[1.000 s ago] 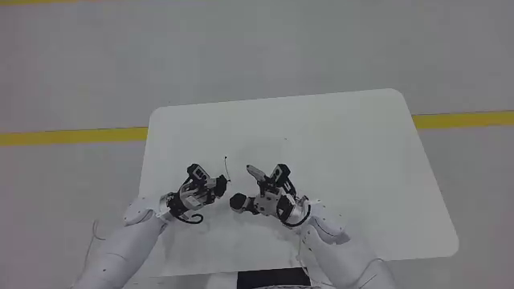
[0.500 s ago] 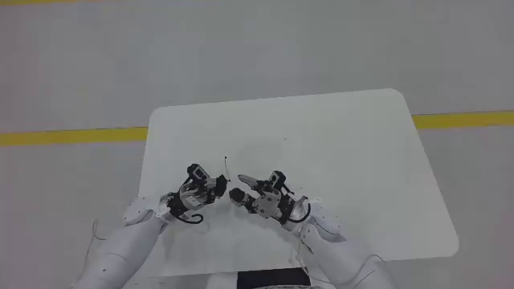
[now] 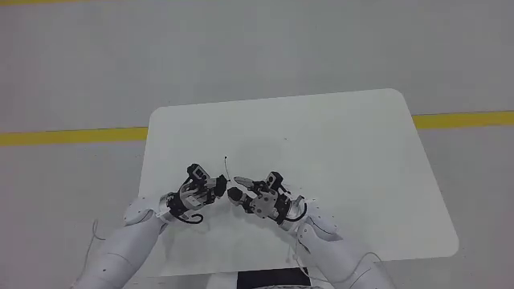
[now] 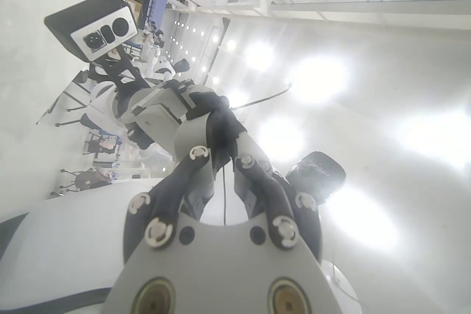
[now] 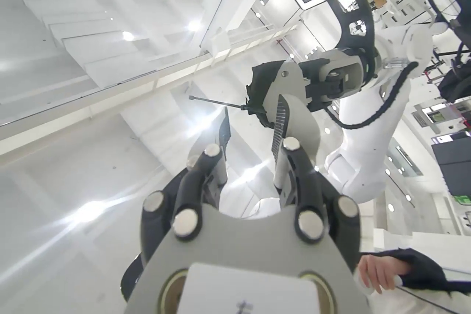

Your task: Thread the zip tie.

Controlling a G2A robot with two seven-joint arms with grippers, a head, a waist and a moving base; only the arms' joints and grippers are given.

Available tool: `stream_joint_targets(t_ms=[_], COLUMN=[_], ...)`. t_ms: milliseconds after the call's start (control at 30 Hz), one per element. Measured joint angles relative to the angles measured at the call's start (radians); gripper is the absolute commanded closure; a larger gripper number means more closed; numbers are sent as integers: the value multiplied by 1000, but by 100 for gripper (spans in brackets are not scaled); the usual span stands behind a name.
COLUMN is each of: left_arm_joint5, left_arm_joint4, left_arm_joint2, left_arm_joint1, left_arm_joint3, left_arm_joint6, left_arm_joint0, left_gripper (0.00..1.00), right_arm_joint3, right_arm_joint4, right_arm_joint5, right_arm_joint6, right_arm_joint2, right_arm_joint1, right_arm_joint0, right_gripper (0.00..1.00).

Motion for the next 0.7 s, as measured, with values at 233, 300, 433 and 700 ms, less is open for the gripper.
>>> stream_joint_targets(t_ms=[233, 300, 433, 700], left_arm_joint5=[0, 0, 0, 0], left_arm_joint4=[0, 0, 0, 0], left_arm_joint2=[0, 0, 0, 0], left_arm_joint1=[0, 0, 0, 0], left_arm_joint3=[0, 0, 0, 0], left_arm_joint6=[0, 0, 0, 0], left_arm_joint0=[0, 0, 0, 0], left_gripper=[100, 100, 100, 100], right_arm_joint3=[10, 11, 13, 11], right_arm_joint4=[8, 9, 11, -4], right_arm_joint5=[-8, -11, -16, -32], right_arm_joint6=[-8, -12, -20, -39], right_arm_joint2=[-10, -12, -15, -12], right_arm_joint1=[-1, -2, -2, 2], right_arm_joint0=[9, 11, 13, 9], right_gripper=[83, 85, 92, 100])
